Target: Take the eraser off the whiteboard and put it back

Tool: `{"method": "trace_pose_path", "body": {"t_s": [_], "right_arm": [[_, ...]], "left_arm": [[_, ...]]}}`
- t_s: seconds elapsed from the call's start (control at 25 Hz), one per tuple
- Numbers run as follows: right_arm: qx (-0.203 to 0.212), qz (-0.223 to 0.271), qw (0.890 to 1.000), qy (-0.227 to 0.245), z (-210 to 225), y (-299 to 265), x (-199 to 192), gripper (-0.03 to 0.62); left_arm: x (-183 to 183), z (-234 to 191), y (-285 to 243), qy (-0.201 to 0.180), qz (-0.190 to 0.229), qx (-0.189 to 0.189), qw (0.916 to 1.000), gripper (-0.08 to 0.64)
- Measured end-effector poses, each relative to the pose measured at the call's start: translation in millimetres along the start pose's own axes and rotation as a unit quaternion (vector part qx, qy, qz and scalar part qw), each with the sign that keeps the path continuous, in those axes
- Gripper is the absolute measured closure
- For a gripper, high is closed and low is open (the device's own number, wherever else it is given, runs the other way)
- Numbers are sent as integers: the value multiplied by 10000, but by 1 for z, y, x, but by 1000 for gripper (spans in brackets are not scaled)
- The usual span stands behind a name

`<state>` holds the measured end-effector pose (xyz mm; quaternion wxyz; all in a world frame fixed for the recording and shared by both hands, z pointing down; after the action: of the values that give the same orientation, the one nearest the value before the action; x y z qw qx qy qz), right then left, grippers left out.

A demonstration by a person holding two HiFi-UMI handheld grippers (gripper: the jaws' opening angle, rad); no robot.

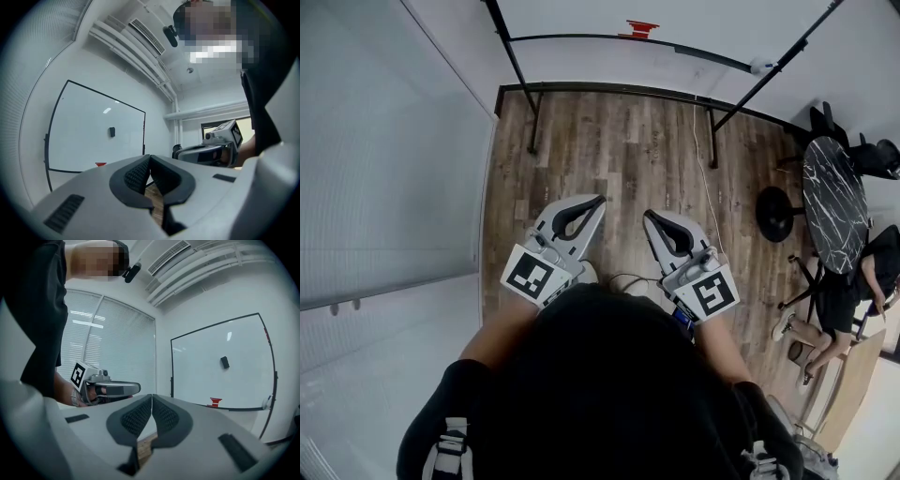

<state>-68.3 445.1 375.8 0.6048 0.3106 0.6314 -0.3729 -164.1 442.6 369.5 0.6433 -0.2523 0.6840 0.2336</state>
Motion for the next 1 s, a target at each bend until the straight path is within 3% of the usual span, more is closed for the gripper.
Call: {"method": "trace_pose_path", "body": {"t_s": [0.44, 0.76, 1.0], "right_arm": [[-135, -159, 9997, 98, -13, -32, -1, 600], [-211, -176, 9996, -16, 14, -34, -7, 600], [-85, -53, 9999, -75, 59, -47, -11, 600]], "left_arm": [[2, -37, 10, 39, 25, -148, 9999, 555], [2, -45, -17, 3, 54, -181, 9998, 557], [1, -61, -56, -63, 13, 2, 10000, 555]]}}
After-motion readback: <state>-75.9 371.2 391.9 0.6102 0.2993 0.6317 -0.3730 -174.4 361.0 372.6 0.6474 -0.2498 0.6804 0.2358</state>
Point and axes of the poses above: the fingertips, and each gripper's own axes: y backward along the fingers, z to its right, x out of its top, the point moved 2 cm from there along y, backward along the fingers, and after that the axes turned 1 degree about z, right-handed, at the moved point
